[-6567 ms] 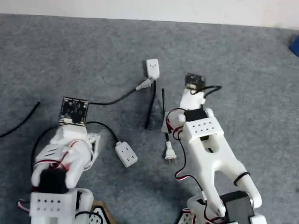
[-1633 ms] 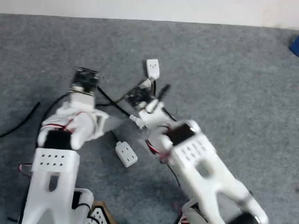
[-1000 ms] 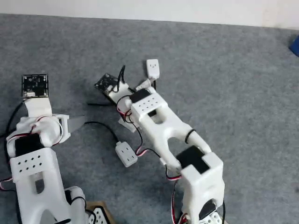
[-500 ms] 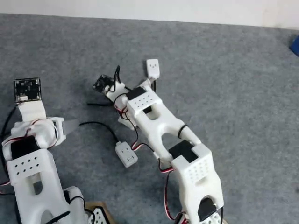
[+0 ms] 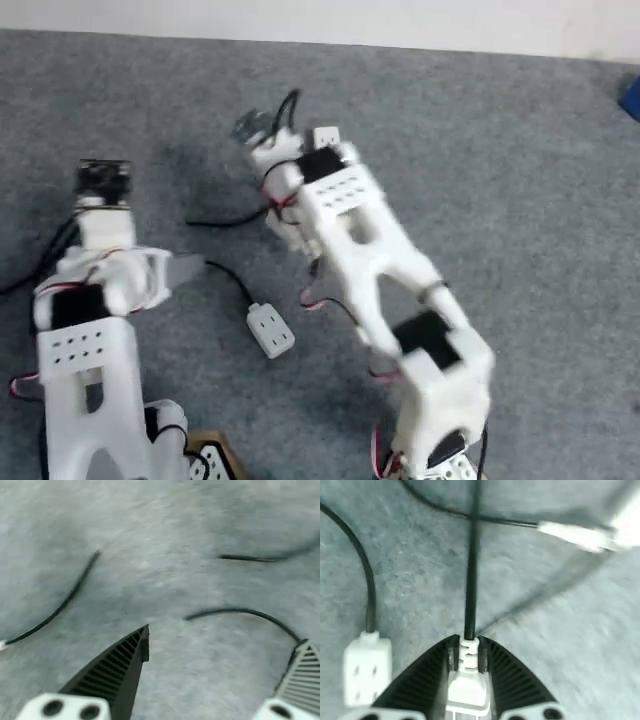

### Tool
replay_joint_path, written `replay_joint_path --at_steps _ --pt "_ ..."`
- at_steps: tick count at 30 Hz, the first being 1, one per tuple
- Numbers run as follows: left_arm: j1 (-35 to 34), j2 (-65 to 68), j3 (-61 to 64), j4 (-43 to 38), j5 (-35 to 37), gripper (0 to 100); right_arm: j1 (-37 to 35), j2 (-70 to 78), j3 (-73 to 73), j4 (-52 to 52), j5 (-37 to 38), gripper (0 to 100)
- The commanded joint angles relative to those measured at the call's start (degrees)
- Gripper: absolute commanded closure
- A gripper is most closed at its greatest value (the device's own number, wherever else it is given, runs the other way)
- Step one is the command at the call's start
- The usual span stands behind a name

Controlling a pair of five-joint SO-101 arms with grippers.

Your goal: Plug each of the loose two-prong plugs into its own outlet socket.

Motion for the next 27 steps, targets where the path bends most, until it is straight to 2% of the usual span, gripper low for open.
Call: replay_joint_path --at_steps 1,4,7,11,15,20,24,27 --pt "10.0 -0.4 -6.1 9.1 -0.4 58 3.6 -17.2 5.3 1.1 -3.6 99.2" --pt "18.1 -0.4 -11.9 17.3 -0.2 58 4.8 -29.8 17.9 -5.2 -5.3 99.2" --pt "24.7 -0.5 -15.3 21.4 -0.1 58 4.8 -42.8 30.6 -10.8 -9.6 99.3" --pt "30.3 -0.5 -16.9 22.1 1.1 58 5.0 -53.0 41.9 -14.1 -17.8 99.4" --pt "32.9 -0.4 -21.1 21.8 8.6 58 4.6 -53.5 45.9 -18.1 -24.3 99.4" --pt "38.3 0.1 -18.7 15.3 13.5 57 1.4 -53.6 47.0 -22.6 -31.5 99.4" --pt "41.0 0.1 -12.3 7.8 13.5 58 -4.3 -54.0 47.0 -22.3 -31.6 99.4" --pt "41.0 0.1 -9.8 4.8 13.5 58 -5.2 -54.0 46.7 -20.4 -31.6 99.4"
